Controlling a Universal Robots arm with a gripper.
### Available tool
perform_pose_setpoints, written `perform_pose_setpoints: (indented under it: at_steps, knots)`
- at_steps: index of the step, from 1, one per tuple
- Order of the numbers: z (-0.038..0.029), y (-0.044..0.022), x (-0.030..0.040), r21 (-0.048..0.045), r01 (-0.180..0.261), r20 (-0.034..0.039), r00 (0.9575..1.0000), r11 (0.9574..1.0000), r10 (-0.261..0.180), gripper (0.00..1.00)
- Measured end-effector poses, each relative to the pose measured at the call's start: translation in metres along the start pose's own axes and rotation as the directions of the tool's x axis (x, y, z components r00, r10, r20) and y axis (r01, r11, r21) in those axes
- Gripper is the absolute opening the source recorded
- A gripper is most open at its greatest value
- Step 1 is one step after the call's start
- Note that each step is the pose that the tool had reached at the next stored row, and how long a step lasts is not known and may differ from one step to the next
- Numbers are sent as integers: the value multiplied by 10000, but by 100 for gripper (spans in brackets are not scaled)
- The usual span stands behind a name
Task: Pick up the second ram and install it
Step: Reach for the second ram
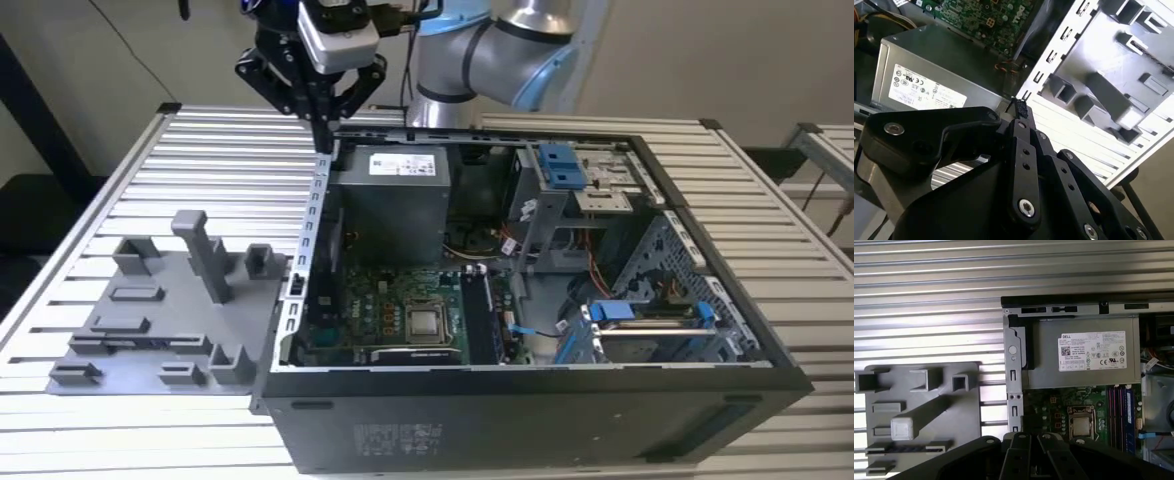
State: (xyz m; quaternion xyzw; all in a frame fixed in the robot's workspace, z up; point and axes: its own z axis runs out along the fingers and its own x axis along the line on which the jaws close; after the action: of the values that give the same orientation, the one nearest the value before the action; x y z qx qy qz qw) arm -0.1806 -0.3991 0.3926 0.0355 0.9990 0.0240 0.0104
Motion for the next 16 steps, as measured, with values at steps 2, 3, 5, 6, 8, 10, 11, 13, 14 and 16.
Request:
perform_pose_setpoints:
  at_steps: [2,3,5,6,8,10,11,13,14,16]
  knots:
    - [-1,-3,42,0,0,1,10000,10000,0,11]
    - [-1,-4,58,0,0,0,10000,10000,0,11]
    - [-2,-7,94,0,0,1,10000,10000,0,11]
    - [-3,-8,113,0,0,0,10000,10000,0,11]
    - [-3,-11,156,-1,0,1,10000,10000,0,11]
    - [-4,-14,202,0,0,0,10000,10000,0,11]
    - [-5,-16,232,0,0,1,10000,10000,0,11]
    - [-6,-20,283,0,0,0,10000,10000,0,11]
    - [-7,-22,308,-1,1,1,10000,10000,-1,11]
    - [-8,-25,352,0,1,0,10000,10000,-1,11]
